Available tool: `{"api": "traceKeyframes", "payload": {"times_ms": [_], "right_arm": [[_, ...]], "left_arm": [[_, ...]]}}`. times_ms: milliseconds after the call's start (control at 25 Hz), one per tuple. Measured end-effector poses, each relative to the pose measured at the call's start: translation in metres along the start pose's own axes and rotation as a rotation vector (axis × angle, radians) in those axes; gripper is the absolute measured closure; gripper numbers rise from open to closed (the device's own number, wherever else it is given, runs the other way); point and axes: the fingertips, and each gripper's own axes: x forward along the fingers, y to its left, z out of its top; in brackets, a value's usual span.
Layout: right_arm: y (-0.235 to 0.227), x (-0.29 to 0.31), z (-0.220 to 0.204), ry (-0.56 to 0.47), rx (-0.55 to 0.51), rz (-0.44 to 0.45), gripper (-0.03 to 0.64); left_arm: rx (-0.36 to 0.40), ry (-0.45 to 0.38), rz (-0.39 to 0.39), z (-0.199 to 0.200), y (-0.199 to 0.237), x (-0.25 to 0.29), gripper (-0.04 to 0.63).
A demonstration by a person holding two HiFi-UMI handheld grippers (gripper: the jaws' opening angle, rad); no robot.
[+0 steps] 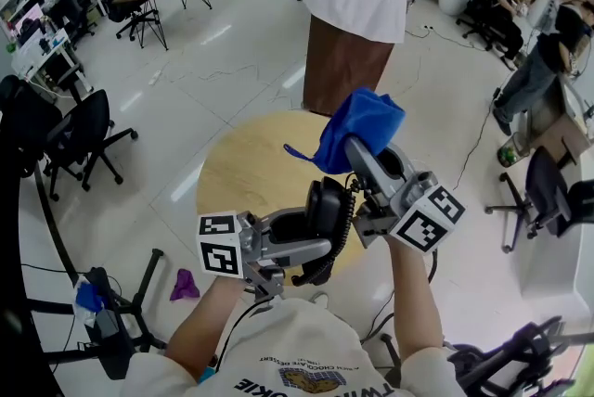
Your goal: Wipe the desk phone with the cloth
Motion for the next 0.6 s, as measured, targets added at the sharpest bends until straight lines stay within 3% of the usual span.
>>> {"api": "traceKeyframes", "payload": {"times_ms": [200,600], "right_arm": [[0.010,-0.002,-0.025,-0.010,0.189,0.125,0.557],[0.020,-0.014,-0.080,0.063,0.274,0.150,0.558]], "left_arm": [[-0.021,-0.040,-0.001,0.007,0.002,-0.002,0.342],[-0.055,-0.175,0.028,0.041,0.013,-0.020,0.344]]}}
